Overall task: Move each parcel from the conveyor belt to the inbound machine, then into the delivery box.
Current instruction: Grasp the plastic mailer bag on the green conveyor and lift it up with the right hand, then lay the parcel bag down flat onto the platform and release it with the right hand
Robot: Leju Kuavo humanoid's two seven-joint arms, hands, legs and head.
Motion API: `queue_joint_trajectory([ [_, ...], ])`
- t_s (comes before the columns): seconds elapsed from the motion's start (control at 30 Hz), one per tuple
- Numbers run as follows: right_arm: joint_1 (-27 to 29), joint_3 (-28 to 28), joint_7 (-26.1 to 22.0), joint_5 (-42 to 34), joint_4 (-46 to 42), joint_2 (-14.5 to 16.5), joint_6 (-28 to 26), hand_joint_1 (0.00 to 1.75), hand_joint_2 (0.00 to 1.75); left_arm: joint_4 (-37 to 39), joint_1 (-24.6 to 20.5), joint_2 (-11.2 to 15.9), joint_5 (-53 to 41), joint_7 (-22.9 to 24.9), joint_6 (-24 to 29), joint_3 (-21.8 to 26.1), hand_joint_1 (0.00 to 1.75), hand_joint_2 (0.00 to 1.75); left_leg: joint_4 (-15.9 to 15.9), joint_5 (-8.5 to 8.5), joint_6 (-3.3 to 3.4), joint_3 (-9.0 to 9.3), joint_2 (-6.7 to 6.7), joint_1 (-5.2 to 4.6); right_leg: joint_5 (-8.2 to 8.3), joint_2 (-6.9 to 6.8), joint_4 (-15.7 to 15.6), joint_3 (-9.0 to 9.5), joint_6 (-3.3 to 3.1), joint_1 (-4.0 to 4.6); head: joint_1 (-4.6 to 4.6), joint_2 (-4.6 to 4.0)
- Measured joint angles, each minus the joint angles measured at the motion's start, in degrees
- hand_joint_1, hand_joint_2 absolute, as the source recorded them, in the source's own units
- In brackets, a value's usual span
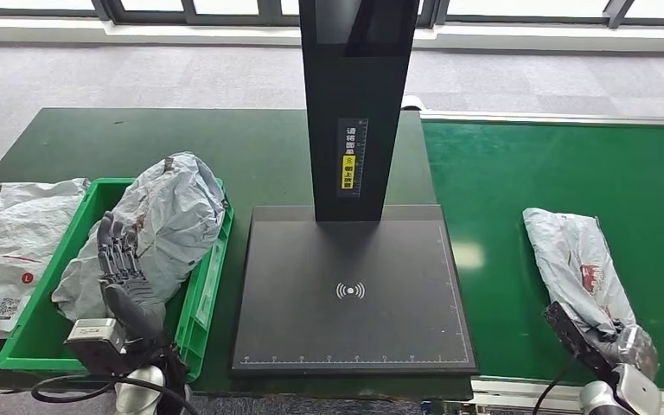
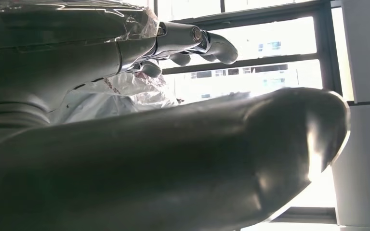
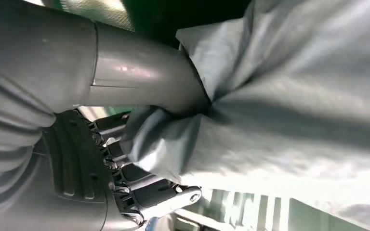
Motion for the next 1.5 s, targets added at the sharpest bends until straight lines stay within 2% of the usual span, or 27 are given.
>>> queue_joint_trajectory([
  [0.17,0.33,0.02,-7.73,-5.08,-3.91,2.53,-5.86,1.75,1.75,-1.71,1.60,-0.15,-0.77,-0.01,0.68,0.55,0.00,0.00,0.00,0.02,-0.01,-0.06,-0.05,0.00,0.00,-0.04,0.03,-0.07,-0.01,-0.01,-0.01,0.00],
  [0.3,3.79,1.98,-15.51,-12.12,-14.55,6.67,-9.97,1.75,1.75,-2.84,2.57,-0.51,-0.88,-0.15,0.91,1.03,0.00,0.00,0.00,0.02,-0.02,-0.10,-0.05,0.00,-0.02,-0.04,0.04,-0.10,-0.03,0.00,0.00,0.00],
  [0.57,15.48,17.29,-18.17,-15.84,-41.60,15.64,-14.09,1.75,1.75,-3.52,3.08,-0.93,-0.61,-0.20,0.68,1.36,0.00,0.00,-0.04,0.01,-0.03,-0.18,-0.06,0.04,-0.10,-0.06,0.06,-0.22,-0.10,0.03,-0.02,0.00],
  [0.77,21.93,27.51,-16.53,-13.50,-53.94,19.80,-11.27,1.75,1.75,-3.46,3.07,-1.20,-0.60,-0.20,-0.57,1.38,0.00,0.00,-0.04,0.01,-0.03,-0.21,-0.05,0.04,-0.12,-0.05,0.06,-0.25,-0.11,0.02,0.00,0.00],
  [0.9,25.01,32.92,-14.32,-12.48,-58.73,21.10,-7.24,1.75,1.75,-3.33,2.99,-1.52,-0.63,-0.04,-1.90,1.38,0.00,0.00,-0.04,0.00,-0.03,-0.21,-0.04,0.03,-0.11,-0.05,0.04,-0.26,-0.11,0.01,-0.01,0.00],
  [1.1,28.79,37.77,-12.72,-14.79,-62.46,21.52,-1.77,1.75,1.75,-2.20,1.70,-1.84,-0.86,0.73,-3.57,1.38,0.00,0.00,-0.04,0.00,-0.03,-0.20,-0.03,0.02,-0.11,-0.05,0.04,-0.27,-0.11,0.01,-0.02,0.00],
  [1.5,30.40,40.46,-12.42,-16.03,-64.21,21.52,0.38,1.75,1.75,-1.03,0.89,-2.02,-0.88,0.90,-3.81,1.38,0.00,0.00,-0.04,0.00,-0.04,-0.20,0.02,0.03,-0.11,-0.04,0.04,-0.29,-0.11,0.01,-0.01,0.00],
])
